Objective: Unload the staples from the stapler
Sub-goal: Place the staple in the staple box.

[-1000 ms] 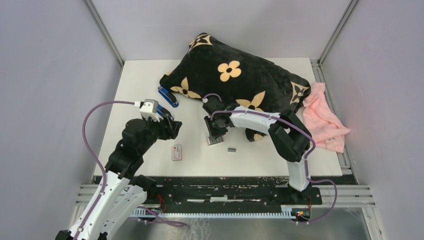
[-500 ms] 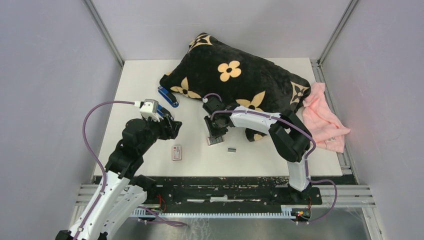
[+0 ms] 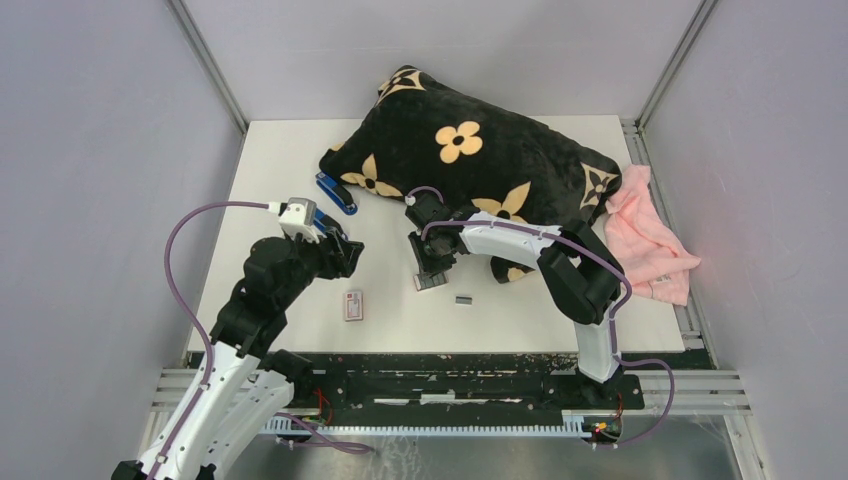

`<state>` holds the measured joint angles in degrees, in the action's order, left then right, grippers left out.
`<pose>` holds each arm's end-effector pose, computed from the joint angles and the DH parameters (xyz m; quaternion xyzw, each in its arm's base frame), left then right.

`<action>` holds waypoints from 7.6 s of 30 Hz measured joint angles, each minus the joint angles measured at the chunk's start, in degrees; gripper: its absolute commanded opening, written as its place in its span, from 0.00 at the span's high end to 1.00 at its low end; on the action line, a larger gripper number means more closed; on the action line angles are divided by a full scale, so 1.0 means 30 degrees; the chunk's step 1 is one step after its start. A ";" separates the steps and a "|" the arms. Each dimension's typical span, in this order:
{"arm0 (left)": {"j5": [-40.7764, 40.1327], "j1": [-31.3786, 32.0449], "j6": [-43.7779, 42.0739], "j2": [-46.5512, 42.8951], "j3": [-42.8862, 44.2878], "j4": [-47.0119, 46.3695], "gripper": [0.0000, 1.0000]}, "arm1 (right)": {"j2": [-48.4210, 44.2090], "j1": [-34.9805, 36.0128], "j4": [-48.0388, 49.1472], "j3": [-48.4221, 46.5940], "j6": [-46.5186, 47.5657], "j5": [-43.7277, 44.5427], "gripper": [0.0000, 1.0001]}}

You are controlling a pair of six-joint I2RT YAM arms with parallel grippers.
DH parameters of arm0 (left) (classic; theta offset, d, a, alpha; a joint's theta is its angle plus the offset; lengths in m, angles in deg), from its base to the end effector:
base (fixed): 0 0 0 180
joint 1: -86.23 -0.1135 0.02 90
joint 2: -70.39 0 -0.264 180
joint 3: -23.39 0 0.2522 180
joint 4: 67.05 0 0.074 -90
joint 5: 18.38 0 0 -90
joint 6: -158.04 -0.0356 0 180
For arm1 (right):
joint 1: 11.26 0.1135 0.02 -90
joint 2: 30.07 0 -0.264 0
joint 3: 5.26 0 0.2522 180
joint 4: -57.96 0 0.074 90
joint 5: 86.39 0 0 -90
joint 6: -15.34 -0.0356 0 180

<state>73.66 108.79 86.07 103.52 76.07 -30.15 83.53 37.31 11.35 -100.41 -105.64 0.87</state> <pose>0.1299 -0.0553 0.3095 0.0424 0.8045 -0.2189 0.5505 0.2708 0.3094 0.1763 -0.1544 0.9639 0.1560 0.1510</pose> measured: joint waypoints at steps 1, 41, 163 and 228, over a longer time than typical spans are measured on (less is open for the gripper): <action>0.0007 0.0000 0.0000 0.0000 0.0000 -0.0036 0.28 | 0.0000 0.0000 0.0007 0.0000 -0.0007 0.0000 0.69; 0.0015 0.0000 0.0000 0.0000 0.0000 -0.0153 0.28 | 0.0328 0.0000 0.0015 0.0000 -0.0022 -0.0379 0.69; 0.3009 0.2783 0.7854 1.5001 -0.6790 -1.5052 0.70 | -0.0029 -0.1617 0.1792 0.1341 -0.0270 -0.5508 0.58; 0.3512 0.2922 0.7854 1.5045 -0.6834 -1.5701 0.60 | 0.0058 -0.1989 0.1996 0.1304 0.0925 -0.7715 0.58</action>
<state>84.20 117.56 109.63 148.65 55.57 -77.25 83.71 31.35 17.34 -96.49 -102.87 -22.28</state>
